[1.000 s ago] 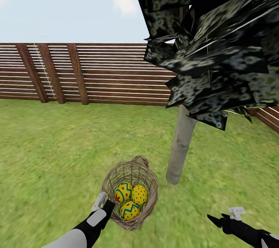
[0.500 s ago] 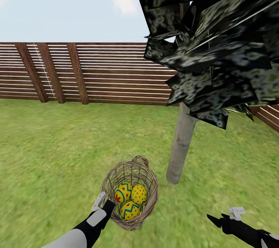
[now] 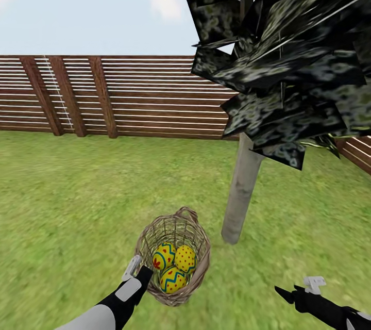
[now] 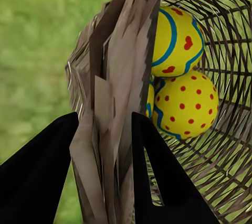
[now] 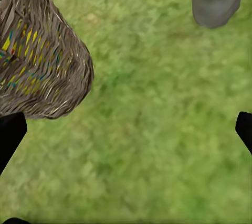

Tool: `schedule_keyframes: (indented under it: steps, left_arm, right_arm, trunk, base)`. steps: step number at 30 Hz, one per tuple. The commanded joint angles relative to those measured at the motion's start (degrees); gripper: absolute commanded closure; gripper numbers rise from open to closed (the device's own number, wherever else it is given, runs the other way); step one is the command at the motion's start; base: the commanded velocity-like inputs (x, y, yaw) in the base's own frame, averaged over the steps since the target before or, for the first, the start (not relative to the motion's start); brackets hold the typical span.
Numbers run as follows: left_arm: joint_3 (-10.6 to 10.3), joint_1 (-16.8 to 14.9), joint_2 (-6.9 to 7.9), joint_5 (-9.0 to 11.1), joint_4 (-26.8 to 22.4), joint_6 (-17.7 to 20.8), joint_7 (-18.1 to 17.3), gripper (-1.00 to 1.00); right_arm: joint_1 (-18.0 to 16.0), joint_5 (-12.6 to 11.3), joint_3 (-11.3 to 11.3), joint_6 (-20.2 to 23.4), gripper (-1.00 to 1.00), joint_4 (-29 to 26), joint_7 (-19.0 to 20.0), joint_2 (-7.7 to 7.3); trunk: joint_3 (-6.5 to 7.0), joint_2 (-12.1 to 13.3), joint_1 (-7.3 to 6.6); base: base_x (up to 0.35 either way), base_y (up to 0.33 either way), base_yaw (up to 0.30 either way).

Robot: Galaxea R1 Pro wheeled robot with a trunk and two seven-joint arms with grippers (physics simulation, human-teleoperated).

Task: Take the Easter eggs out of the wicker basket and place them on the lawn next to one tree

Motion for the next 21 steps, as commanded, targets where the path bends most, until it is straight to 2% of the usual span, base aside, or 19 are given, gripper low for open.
schedule_keyframes:
  steps: [1, 5, 9, 21]
  left_arm:
    - [0.2, -0.03, -0.04, 0.01, -0.11, -0.08, 0.16, 1.0]
    - [0.2, -0.03, -0.04, 0.01, -0.1, -0.08, 0.1, 1.0]
    - [0.21, -0.03, -0.04, 0.01, -0.1, -0.08, 0.09, 1.0]
    - [0.2, -0.03, -0.04, 0.01, -0.11, -0.08, 0.08, 1.0]
  right_arm:
    - [-0.05, 0.18, -0.32, 0.41, -1.0, -0.04, 0.4, 0.07]
    - [-0.05, 0.64, -0.13, 0.39, -1.0, 0.17, 0.29, 0.29]
    - [-0.05, 0.64, 0.05, 0.42, -1.0, 0.39, 0.05, 1.36]
    - [-0.05, 0.04, -0.2, 0.44, -1.0, 0.33, 0.14, 0.87]
  trunk:
    - [-0.25, -0.46, 0.23]
    - [-0.96, -2.07, 1.11]
    - [-1.68, -3.67, 1.99]
    - [-4.43, -8.49, 4.62]
  base:
    - [0.0, 0.0, 0.0]
    - [0.0, 0.0, 0.0]
    - [0.0, 0.0, 0.0]
    - [0.0, 0.0, -0.013]
